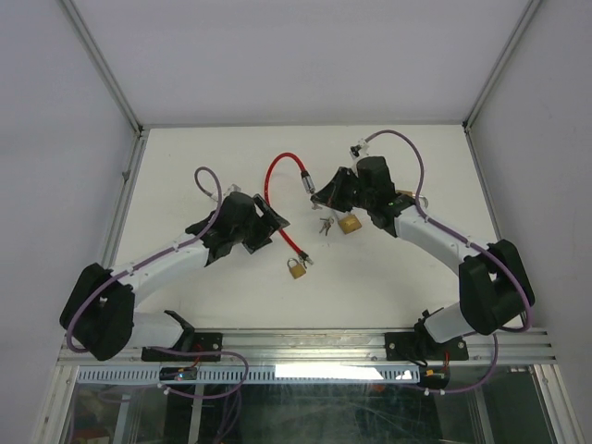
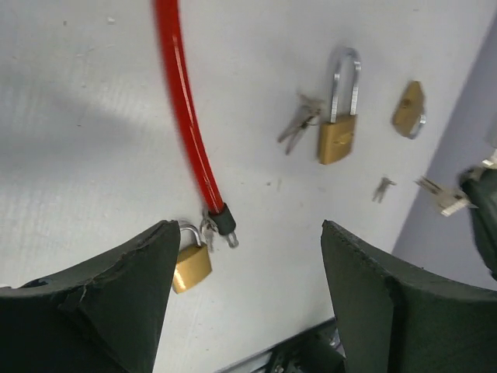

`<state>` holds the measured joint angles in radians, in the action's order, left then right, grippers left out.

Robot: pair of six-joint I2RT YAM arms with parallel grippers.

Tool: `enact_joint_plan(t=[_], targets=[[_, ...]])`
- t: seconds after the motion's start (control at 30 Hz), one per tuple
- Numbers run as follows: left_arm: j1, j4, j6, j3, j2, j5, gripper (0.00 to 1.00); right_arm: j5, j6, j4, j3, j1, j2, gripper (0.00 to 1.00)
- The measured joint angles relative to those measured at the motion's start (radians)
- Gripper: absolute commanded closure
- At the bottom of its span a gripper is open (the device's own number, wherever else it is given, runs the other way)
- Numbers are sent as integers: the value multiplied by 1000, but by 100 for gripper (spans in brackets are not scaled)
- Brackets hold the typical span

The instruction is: Unlock with the key

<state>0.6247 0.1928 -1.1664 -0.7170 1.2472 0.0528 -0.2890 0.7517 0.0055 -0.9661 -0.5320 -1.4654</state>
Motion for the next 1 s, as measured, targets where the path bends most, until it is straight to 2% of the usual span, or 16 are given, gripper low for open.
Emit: enact_joint_plan(t=[0.27, 0.43, 0.53, 0.87, 1.0], targets=[[0, 129, 4, -194, 327, -2, 29, 4, 13, -8, 8, 6, 1, 100], [-1, 185, 22, -285, 466, -3, 39, 12, 13, -11, 14, 7, 6, 100], [-4, 193, 29, -316, 501, -15, 48, 13, 14, -11, 14, 11, 11, 100], [-5, 246, 57, -363, 547, -5, 99, 12, 9, -13, 14, 26, 14, 100], [-14, 285, 84, -388, 548, 36, 100, 11, 0, -27, 10, 33, 15, 100]])
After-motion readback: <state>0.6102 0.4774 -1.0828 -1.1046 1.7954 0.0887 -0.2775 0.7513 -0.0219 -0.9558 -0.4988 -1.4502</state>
